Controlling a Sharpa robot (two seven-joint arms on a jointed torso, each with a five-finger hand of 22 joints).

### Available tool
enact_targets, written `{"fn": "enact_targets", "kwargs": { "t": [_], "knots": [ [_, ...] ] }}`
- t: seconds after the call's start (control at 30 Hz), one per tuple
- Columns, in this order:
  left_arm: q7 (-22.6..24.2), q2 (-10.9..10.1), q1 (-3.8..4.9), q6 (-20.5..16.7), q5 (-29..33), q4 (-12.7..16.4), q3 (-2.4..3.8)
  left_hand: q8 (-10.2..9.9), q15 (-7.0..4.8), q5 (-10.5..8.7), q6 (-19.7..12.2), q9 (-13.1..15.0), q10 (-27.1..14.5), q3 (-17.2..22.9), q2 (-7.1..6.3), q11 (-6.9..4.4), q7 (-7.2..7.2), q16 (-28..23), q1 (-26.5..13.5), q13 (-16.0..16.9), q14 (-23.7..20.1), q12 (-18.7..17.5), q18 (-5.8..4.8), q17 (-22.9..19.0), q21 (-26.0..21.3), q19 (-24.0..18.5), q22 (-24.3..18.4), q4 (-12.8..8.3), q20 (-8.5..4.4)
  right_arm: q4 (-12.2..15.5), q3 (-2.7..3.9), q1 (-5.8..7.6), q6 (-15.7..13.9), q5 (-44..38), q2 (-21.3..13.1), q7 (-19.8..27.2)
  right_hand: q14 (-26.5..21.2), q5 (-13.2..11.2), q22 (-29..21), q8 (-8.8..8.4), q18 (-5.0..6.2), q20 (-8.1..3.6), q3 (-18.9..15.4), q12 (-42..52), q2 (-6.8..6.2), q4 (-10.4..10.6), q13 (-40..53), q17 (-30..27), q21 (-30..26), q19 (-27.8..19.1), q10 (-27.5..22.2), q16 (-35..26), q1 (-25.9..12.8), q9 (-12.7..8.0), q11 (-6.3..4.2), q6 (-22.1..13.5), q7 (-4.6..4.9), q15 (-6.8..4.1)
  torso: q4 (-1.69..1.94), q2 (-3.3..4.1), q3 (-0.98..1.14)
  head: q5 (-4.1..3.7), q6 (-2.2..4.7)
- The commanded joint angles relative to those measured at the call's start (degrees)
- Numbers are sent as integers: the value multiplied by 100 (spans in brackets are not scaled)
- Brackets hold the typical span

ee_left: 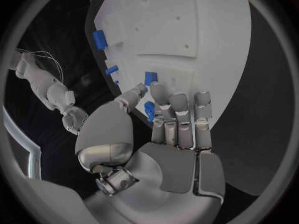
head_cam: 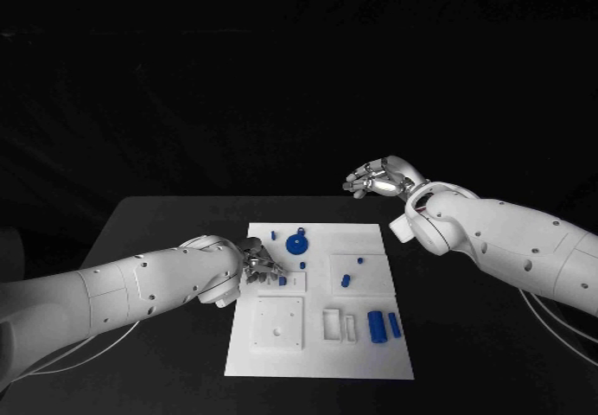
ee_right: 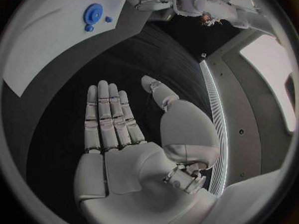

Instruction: Assemble the parts on the task board

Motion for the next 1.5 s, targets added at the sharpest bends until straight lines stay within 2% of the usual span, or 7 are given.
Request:
{"fn": "enact_targets", "kwargs": {
  "t": [0.03,0.23,0.3,0.53,0.83,1.27,1.5],
  "knots": [
    [93,1,0,-14,131,5,5,-22,-2,-27,-21,5,-48,-11,-30,-6,-1,26,43,-7,-23,31,28,-11,-13,-22,81,42,-826,1,3,-4,84,-20,7,47,1,-36,-6,-34,82,16,-34,-24,5,5,-8,8,-20,-30,33,-23,-5,-10,3,-34,15,35,2,0,-2,1,-4],
    [181,-20,0,-54,311,17,15,-50,12,-32,-52,1,-86,-148,-202,13,18,26,-157,-19,-59,20,9,-40,-23,-47,80,178,-810,-3,3,-7,77,-11,3,53,0,-36,-7,-35,82,19,-43,-27,3,10,-12,9,-23,-33,34,-27,-19,-11,4,-35,16,37,-5,0,-2,7,1],
    [226,-30,0,-77,386,21,18,-107,37,-13,-118,-7,-157,-578,-52,27,33,19,-280,-34,-134,1,26,-80,-58,-148,87,51,-817,-3,3,-9,78,-9,3,54,-1,-33,-7,-35,82,20,-49,-30,1,14,-15,10,-24,-34,34,-29,-28,-12,5,-36,16,38,-6,-1,-2,0,1],
    [270,-150,1,-151,497,176,33,-500,41,-12,-413,-284,-158,-837,-176,134,155,49,-599,-41,-177,18,32,-123,-121,-201,62,271,-811,-1,3,-14,77,-5,-4,53,-2,-26,-7,-35,82,21,-55,-33,1,17,-18,11,-26,-36,35,-32,-36,-14,5,-38,17,38,-3,-1,5,-6,-6],
    [130,-281,3,14,-14,367,36,-599,28,-10,-404,-383,-143,-884,-173,140,163,81,-616,-40,-174,33,48,-139,-127,-193,63,367,-823,5,3,-14,80,-5,-25,47,-3,-21,-8,-36,82,21,-59,-36,0,17,-20,12,-28,-37,35,-34,-40,-15,6,-39,17,39,0,-3,8,-8,0],
    [-169,-247,1,375,-914,517,33,-797,-19,362,-321,-641,-4,-1218,451,133,166,211,-252,-23,-59,133,58,-191,-79,-93,83,-4,-841,2,2,-25,83,-5,-39,38,-3,-14,-8,-36,82,21,-61,-38,1,16,-23,13,-29,-38,36,-37,-41,-16,6,-40,17,39,-6,2,5,-9,-9],
    [-160,-137,1,416,-872,449,30,-870,-21,386,-325,-751,1,-1327,615,142,174,222,-270,-30,-53,139,62,-222,-86,-80,80,-90,-846,14,2,-26,80,-5,-39,38,-4,-9,-8,-36,82,20,-62,-39,2,15,-24,13,-29,-38,36,-38,-41,-17,6,-40,17,39,3,2,2,-19,-17]
  ]
}}
